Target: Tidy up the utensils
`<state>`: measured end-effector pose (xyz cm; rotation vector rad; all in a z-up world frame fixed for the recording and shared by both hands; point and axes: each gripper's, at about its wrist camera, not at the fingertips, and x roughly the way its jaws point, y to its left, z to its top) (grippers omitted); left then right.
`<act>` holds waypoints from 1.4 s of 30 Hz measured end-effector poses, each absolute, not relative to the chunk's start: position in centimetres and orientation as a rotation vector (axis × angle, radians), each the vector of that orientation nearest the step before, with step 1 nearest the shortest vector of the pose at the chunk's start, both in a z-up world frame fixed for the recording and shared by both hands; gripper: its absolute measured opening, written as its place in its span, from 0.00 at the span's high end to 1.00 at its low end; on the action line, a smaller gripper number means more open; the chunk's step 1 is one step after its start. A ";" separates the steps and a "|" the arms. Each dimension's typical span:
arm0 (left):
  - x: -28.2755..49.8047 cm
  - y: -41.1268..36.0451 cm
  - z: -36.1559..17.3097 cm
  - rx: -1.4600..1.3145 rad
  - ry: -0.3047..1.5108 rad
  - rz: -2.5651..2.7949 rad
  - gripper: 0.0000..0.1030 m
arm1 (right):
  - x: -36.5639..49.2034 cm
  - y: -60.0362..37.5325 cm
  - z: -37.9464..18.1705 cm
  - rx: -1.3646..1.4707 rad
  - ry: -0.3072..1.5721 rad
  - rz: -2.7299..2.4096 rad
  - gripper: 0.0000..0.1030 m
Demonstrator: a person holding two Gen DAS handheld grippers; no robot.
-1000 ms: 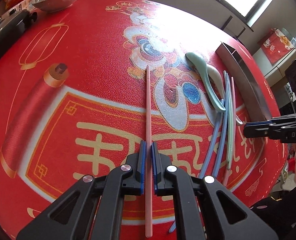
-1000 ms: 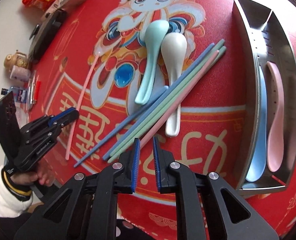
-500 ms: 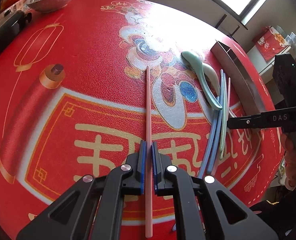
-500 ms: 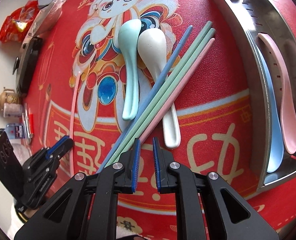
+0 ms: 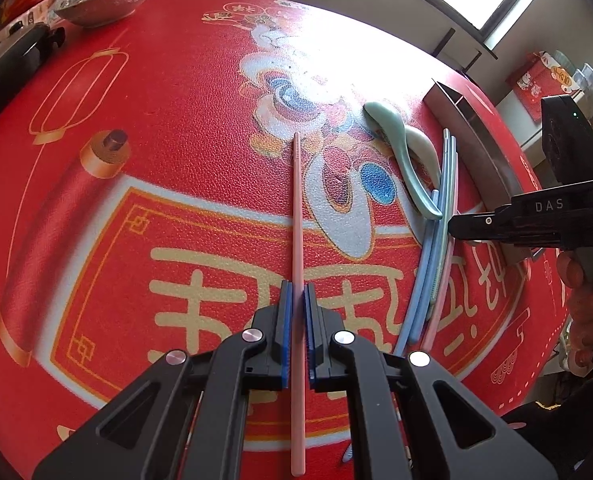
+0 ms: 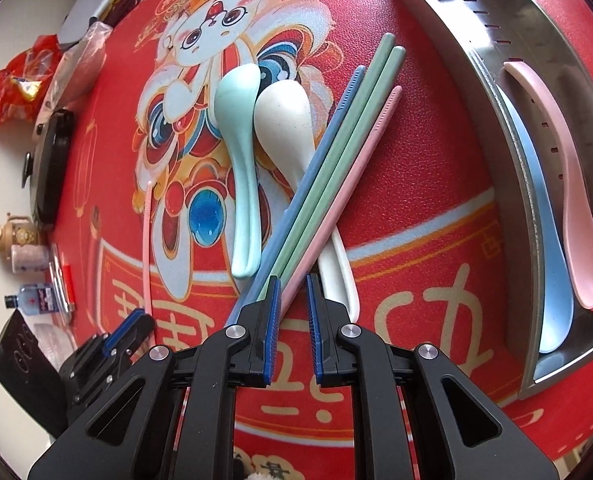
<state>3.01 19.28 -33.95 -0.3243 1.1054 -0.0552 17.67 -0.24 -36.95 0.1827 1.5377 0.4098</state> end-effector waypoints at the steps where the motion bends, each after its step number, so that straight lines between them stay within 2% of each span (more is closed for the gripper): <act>1: 3.0 19.3 -33.9 -0.325 1.105 -0.053 0.93 | 17.7 -0.1 -36.9 0.171 1.532 0.411 0.87; 5: 3.0 19.2 -33.9 -0.326 1.105 -0.046 0.93 | 17.7 0.5 -36.8 0.133 1.525 0.425 0.85; 17: 2.9 19.2 -33.9 -0.334 1.102 -0.033 0.93 | 16.4 -1.9 -37.1 0.148 1.571 0.449 0.87; 29: 2.9 19.3 -33.8 -0.336 1.102 -0.017 0.93 | 15.7 -1.0 -36.7 -0.069 1.511 0.425 0.88; 42: 3.3 18.1 -33.7 -0.270 1.119 0.016 0.93 | 14.6 -0.5 -36.8 -0.130 1.539 0.472 0.88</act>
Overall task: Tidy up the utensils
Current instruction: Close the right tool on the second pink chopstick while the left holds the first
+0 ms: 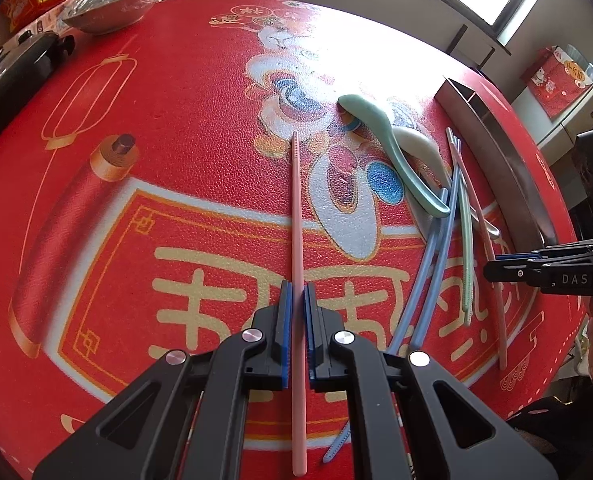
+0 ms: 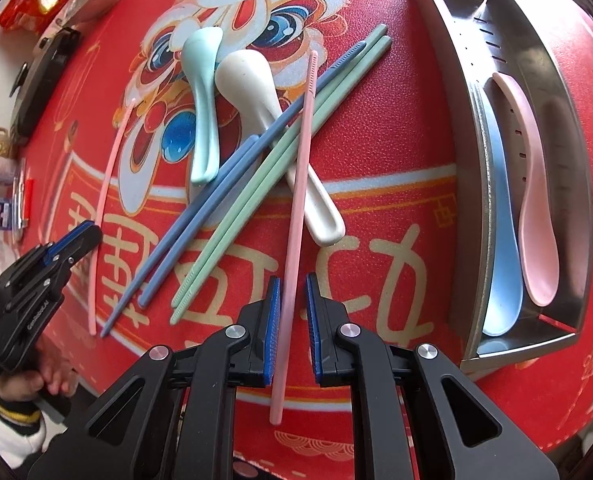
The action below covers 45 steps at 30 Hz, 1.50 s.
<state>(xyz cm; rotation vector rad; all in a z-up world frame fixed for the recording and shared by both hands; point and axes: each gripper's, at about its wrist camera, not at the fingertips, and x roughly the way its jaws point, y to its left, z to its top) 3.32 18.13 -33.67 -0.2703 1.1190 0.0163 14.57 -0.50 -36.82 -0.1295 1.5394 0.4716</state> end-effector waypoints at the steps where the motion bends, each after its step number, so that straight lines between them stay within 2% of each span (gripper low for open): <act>1: 3.4 18.0 -33.7 -0.261 1.122 0.020 0.93 | 14.5 -0.5 -36.8 -0.132 1.536 0.478 0.87; 8: 4.2 16.3 -33.4 -0.145 1.169 0.075 0.93 | 14.7 -2.1 -36.8 -0.080 1.533 0.508 0.93; 19: 4.5 15.0 -33.4 -0.055 1.174 0.133 0.94 | 14.9 -2.9 -36.7 -0.075 1.513 0.554 0.93; 32: 3.4 18.5 -32.5 -0.405 1.130 0.137 0.95 | 14.3 -2.5 -35.0 -0.121 1.414 0.616 0.94; 41: 3.1 18.8 -30.3 -0.464 1.076 0.149 0.95 | 15.2 -2.7 -33.6 -0.059 1.377 0.655 0.95; 45: 3.4 18.6 -29.8 -0.449 1.066 0.153 0.95 | 15.1 -2.5 -34.5 -0.124 1.413 0.621 0.93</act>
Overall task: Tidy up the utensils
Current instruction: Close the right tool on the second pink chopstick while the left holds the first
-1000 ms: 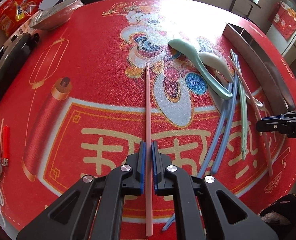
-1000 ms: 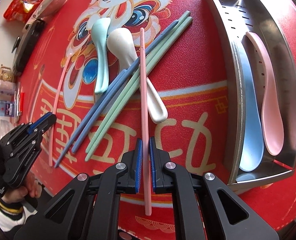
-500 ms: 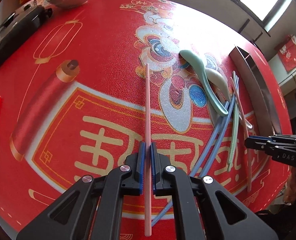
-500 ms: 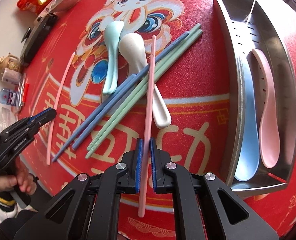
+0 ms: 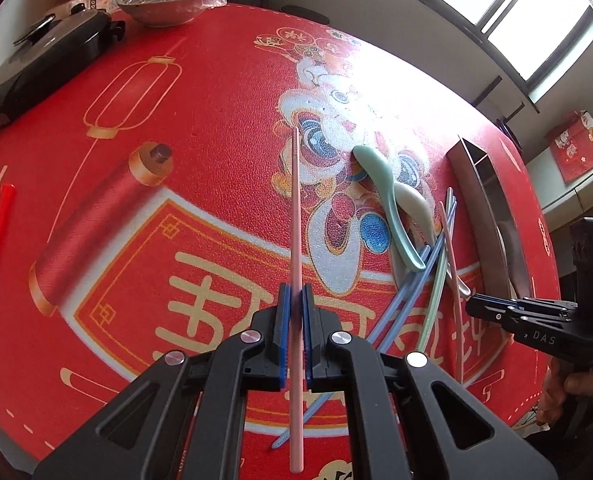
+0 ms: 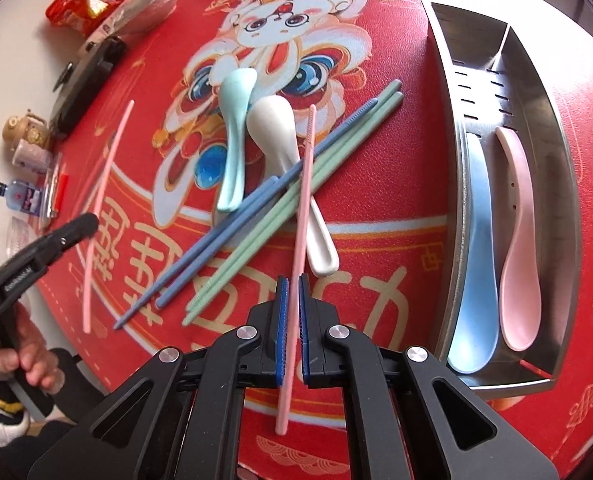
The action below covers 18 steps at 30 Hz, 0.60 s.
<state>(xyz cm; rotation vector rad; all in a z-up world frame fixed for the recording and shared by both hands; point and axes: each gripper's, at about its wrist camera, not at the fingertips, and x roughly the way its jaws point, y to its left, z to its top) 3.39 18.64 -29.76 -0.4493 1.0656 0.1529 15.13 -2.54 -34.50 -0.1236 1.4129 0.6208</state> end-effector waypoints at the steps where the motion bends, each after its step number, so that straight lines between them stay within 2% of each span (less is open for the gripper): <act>1: 3.4 18.7 -29.7 -0.451 1.065 0.151 0.95 | 15.1 -2.5 -34.6 -0.127 1.419 0.621 0.93; 13: 3.4 18.2 -30.0 -0.466 1.068 0.125 0.95 | 15.0 -1.8 -35.2 -0.198 1.430 0.606 0.91; 15: 3.5 18.3 -30.0 -0.469 1.069 0.125 0.95 | 15.0 -1.5 -35.2 -0.203 1.429 0.611 0.80; 16: 3.4 18.4 -30.0 -0.471 1.068 0.124 0.95 | 15.0 -1.4 -35.1 -0.207 1.425 0.611 0.69; 17: 3.4 18.4 -30.0 -0.472 1.068 0.123 0.95 | 14.9 -1.3 -35.0 -0.210 1.418 0.613 0.63; 18: 3.4 18.5 -30.0 -0.473 1.068 0.123 0.95 | 14.9 -1.4 -34.9 -0.209 1.411 0.616 0.63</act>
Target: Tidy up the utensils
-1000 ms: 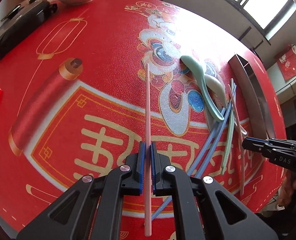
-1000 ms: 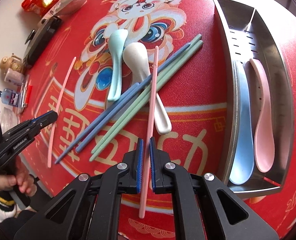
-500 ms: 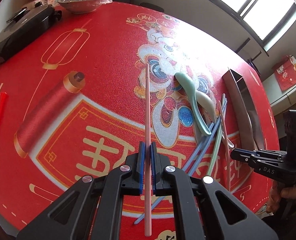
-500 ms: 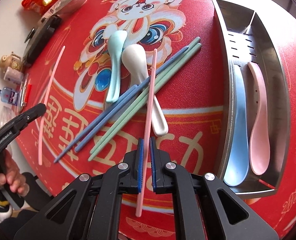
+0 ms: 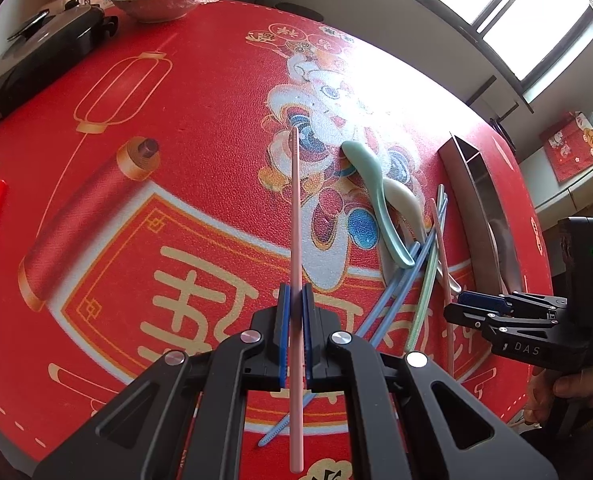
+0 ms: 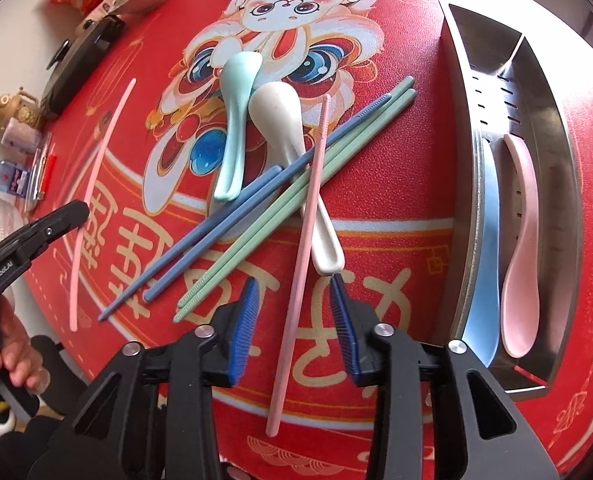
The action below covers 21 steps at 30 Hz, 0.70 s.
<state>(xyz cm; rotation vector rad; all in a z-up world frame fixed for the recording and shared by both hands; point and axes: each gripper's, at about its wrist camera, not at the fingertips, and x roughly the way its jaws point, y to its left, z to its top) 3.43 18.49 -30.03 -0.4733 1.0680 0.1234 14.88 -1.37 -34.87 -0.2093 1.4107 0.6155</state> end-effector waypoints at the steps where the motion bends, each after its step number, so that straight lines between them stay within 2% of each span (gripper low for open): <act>1: 3.4 18.5 -30.1 -0.474 1.068 0.123 0.95 | 14.9 -1.3 -34.8 -0.209 1.406 0.616 0.63; 9: 3.6 18.6 -30.2 -0.476 1.071 0.116 0.95 | 14.7 -1.0 -35.4 -0.208 1.437 0.629 0.65; 15: 3.6 18.6 -30.3 -0.479 1.073 0.113 0.95 | 14.3 -0.8 -36.3 -0.254 1.452 0.619 0.74; 18: 3.5 18.6 -30.3 -0.480 1.071 0.112 0.95 | 14.1 -0.6 -36.3 -0.280 1.447 0.612 0.86; 21: 3.5 18.7 -30.2 -0.482 1.065 0.111 0.95 | 13.8 -0.4 -36.3 -0.298 1.443 0.610 0.91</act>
